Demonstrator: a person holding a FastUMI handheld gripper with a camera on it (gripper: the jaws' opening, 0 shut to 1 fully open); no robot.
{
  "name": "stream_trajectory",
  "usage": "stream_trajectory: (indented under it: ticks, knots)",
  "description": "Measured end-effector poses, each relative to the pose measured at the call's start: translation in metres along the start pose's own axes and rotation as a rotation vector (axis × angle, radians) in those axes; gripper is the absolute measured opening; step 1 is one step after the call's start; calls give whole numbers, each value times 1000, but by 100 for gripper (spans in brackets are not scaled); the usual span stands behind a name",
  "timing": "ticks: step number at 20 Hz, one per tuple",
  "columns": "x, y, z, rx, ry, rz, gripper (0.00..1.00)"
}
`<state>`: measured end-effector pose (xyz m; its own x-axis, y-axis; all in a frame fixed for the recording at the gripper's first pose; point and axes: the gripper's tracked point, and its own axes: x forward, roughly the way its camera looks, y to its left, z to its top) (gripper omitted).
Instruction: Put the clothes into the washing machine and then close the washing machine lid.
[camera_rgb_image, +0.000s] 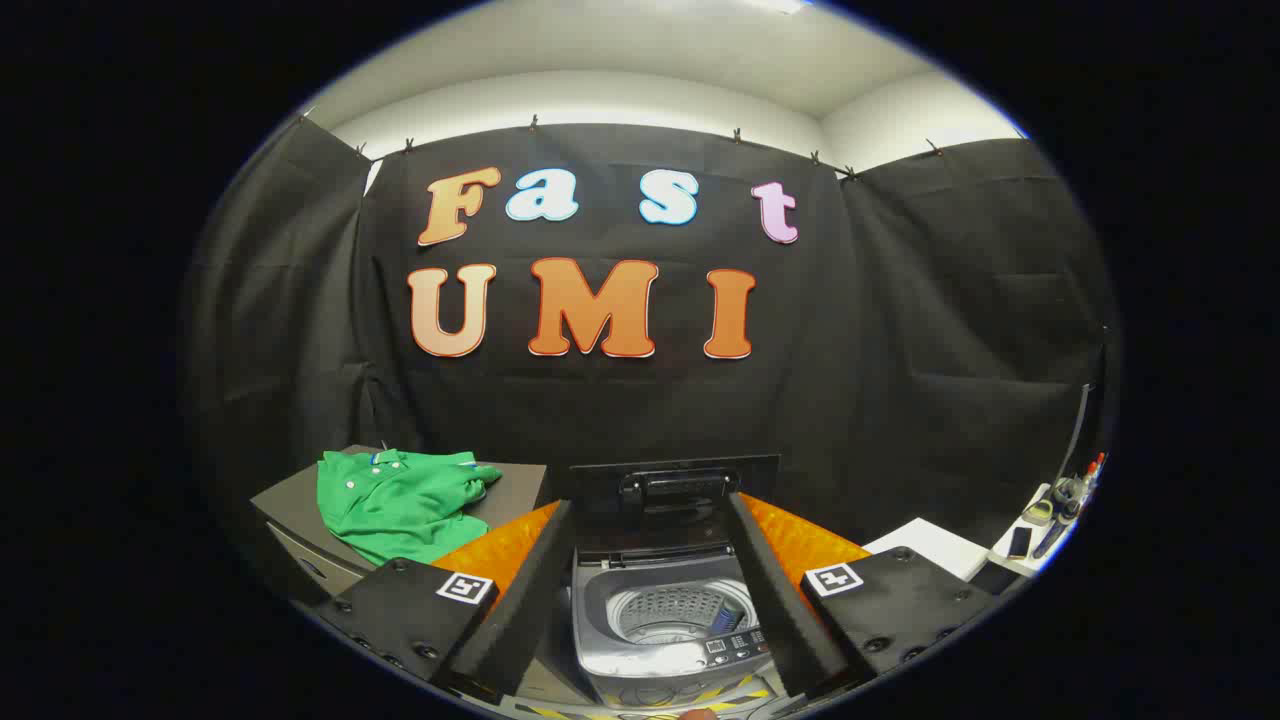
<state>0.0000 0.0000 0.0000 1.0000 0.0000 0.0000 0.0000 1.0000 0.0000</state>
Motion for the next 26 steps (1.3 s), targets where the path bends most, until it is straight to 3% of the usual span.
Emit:
stream_trajectory:
  ticks: [7, 19, 23, 26]
  knots:
    - [-24, -11, 34, 39, -23, -14, 97]
    - [-35, -12, 55, 105, -30, -31, 97]
    - [-33, 1, 58, 86, -23, -31, 98]
    - [-26, 30, 61, 100, -19, 17, 98]
